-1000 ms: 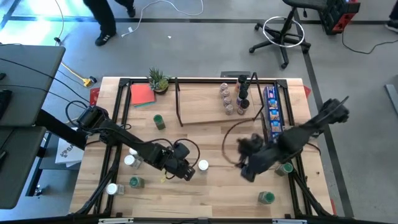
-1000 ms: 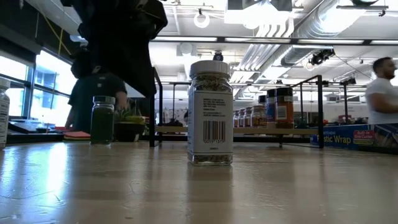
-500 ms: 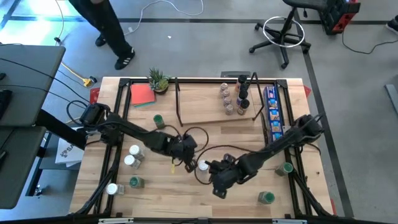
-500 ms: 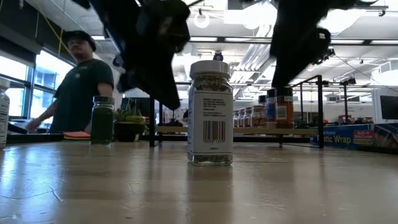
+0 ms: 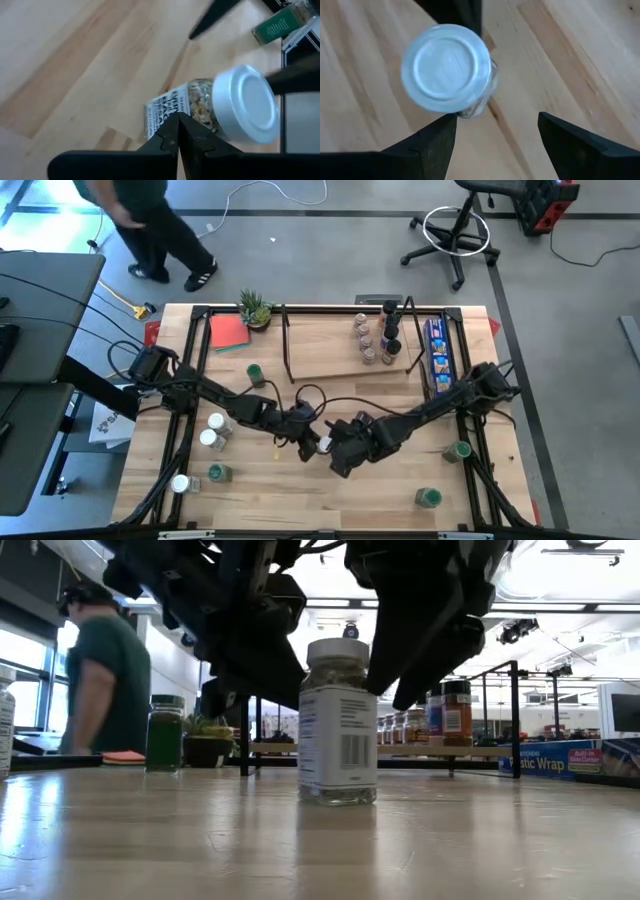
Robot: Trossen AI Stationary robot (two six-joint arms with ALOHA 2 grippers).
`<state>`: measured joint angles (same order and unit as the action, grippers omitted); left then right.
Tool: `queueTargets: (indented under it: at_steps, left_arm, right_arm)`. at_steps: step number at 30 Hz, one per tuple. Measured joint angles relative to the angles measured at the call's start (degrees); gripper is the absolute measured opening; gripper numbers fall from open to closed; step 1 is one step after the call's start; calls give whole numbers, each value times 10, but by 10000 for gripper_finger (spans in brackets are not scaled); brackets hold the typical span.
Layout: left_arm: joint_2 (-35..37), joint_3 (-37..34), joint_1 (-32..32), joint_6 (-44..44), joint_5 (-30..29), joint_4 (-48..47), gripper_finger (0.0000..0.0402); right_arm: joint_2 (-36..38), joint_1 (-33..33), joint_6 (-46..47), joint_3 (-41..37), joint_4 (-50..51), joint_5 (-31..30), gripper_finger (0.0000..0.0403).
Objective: Shelf spices
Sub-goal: Put the white seasoning bottle on the shelf
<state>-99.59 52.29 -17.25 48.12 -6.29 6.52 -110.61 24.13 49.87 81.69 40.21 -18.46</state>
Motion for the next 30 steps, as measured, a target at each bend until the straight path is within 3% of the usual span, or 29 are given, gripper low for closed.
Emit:
queueTargets:
  at_steps: [3, 8, 14, 30]
  left_arm:
    - [0, 0, -16, 13, 0, -4, 0]
    - [0, 1, -47, 52, -3, -1, 0]
    - [0, 1, -88, 100, -58, -8, 0]
    - [0, 2, -130, 118, -80, -7, 0]
  right_arm:
    - [1, -17, -30, 0, 17, 15, 275]
    - [10, -39, -37, 0, 59, -11, 275]
    - [44, -44, -38, 0, 92, -16, 275]
    - [76, 31, -39, 0, 71, 6, 275]
